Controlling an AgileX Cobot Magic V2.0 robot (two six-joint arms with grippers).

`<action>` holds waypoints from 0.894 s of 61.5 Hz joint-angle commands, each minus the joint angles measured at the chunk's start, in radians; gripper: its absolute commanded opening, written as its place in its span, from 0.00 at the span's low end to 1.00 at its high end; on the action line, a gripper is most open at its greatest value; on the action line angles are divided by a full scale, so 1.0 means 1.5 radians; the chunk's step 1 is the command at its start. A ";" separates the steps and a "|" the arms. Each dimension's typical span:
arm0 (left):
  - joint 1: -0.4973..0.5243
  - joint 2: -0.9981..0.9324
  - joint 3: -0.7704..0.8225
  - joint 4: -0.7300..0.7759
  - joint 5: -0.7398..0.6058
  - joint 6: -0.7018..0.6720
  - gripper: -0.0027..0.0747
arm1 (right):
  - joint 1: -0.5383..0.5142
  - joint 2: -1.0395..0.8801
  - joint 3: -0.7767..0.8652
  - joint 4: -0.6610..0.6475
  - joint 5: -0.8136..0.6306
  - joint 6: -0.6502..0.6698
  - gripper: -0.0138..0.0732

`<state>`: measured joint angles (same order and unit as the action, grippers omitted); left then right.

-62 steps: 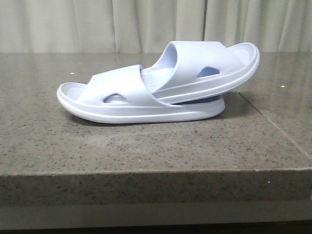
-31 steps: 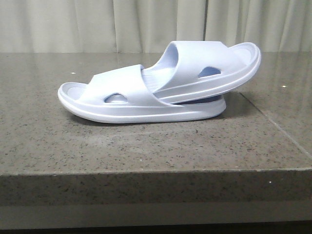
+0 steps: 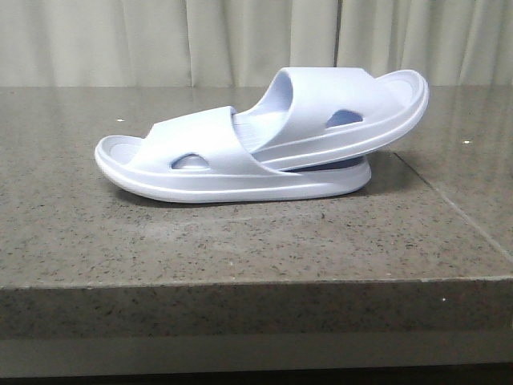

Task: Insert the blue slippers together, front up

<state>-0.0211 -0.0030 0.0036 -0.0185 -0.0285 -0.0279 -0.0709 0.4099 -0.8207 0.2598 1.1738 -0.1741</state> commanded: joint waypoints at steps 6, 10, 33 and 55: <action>-0.005 -0.012 0.003 -0.002 -0.048 -0.008 0.01 | 0.004 0.003 -0.014 -0.003 -0.044 -0.006 0.02; -0.005 -0.012 0.003 -0.002 -0.048 -0.008 0.01 | 0.023 0.002 -0.007 -0.041 -0.069 -0.007 0.02; -0.005 -0.012 0.003 -0.002 -0.048 -0.008 0.01 | 0.108 -0.126 0.271 -0.082 -0.524 -0.007 0.02; -0.005 -0.012 0.003 -0.002 -0.048 -0.008 0.01 | 0.080 -0.275 0.508 -0.081 -0.732 -0.007 0.02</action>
<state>-0.0211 -0.0030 0.0036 -0.0185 -0.0265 -0.0286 0.0630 0.0149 -0.0781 0.1443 0.2166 -0.1761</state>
